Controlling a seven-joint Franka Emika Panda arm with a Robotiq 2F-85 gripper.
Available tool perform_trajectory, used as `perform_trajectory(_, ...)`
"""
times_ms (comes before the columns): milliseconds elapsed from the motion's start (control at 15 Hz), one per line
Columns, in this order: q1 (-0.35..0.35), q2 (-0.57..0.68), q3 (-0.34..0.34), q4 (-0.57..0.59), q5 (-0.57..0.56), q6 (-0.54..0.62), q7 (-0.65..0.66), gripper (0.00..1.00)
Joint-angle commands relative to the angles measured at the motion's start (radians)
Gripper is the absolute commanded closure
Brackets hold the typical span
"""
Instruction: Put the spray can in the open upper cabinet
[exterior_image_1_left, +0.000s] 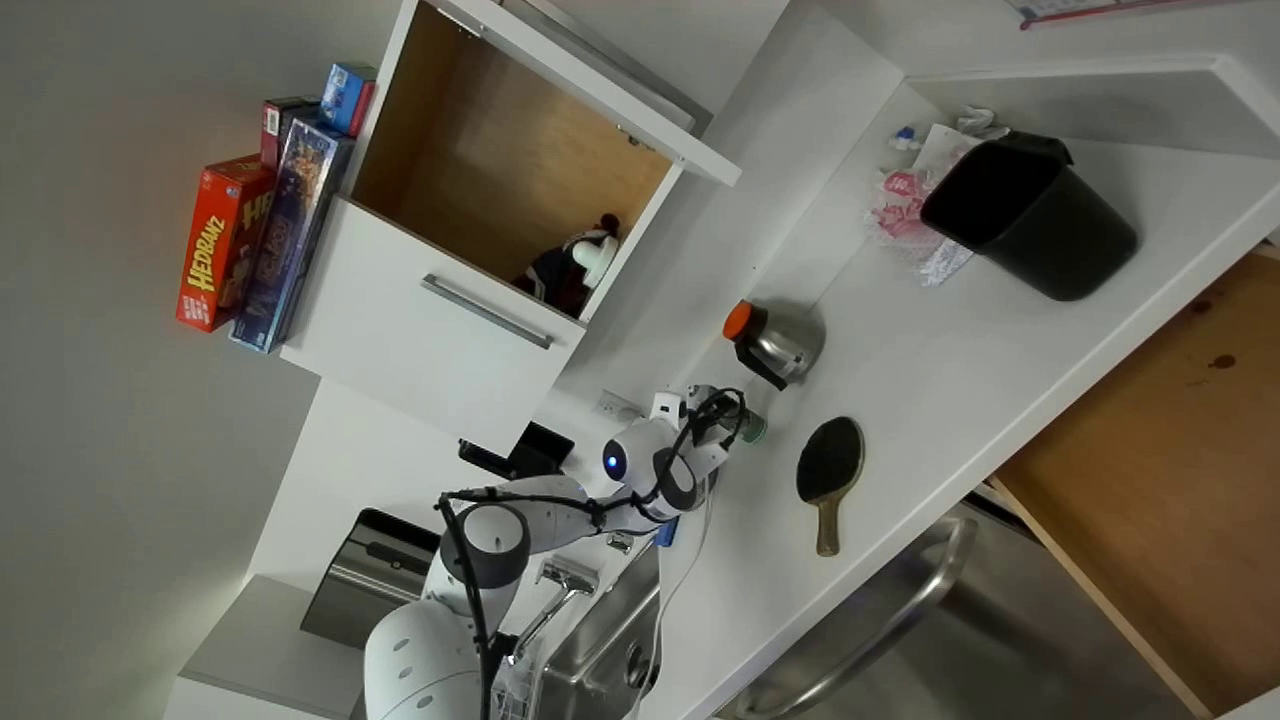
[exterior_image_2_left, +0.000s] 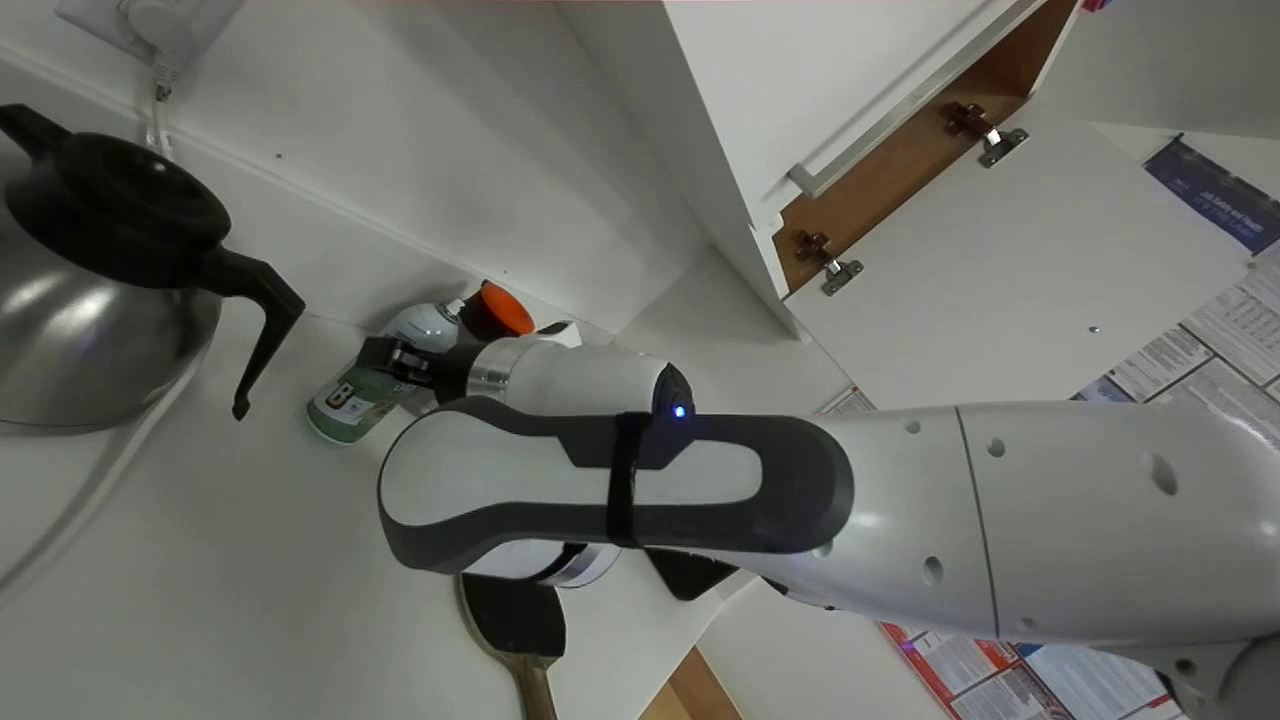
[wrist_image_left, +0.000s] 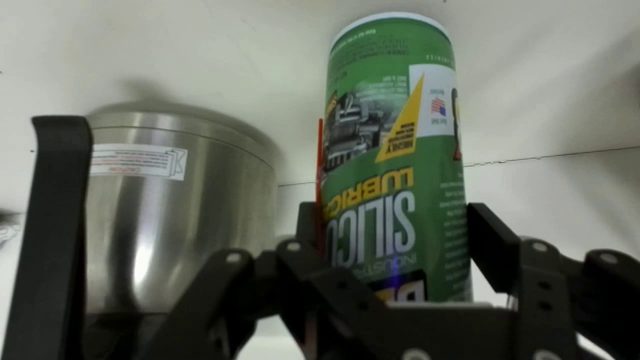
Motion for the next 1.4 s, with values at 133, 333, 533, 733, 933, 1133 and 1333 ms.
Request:
perform_trajectory(133,0.141,-0.251,-0.113,-0.308,0.129,0.011,0.002,0.51)
perform_trajectory(333,0.242,-0.352,-0.218,-0.430,0.207,-0.005,-0.006,0.51)
perform_trajectory(533,0.387,-0.431,-0.382,-0.541,0.292,-0.033,-0.022,0.51)
perform_trajectory(733,0.565,-0.466,-0.591,-0.622,0.364,-0.073,-0.030,0.51)
perform_trajectory(933,0.749,-0.447,-0.818,-0.667,0.401,-0.126,-0.009,0.51)
perform_trajectory(1133,0.913,-0.405,-1.023,-0.689,0.417,-0.191,0.021,0.51)
perform_trajectory(1333,1.048,-0.370,-1.195,-0.696,0.417,-0.265,0.048,0.51)
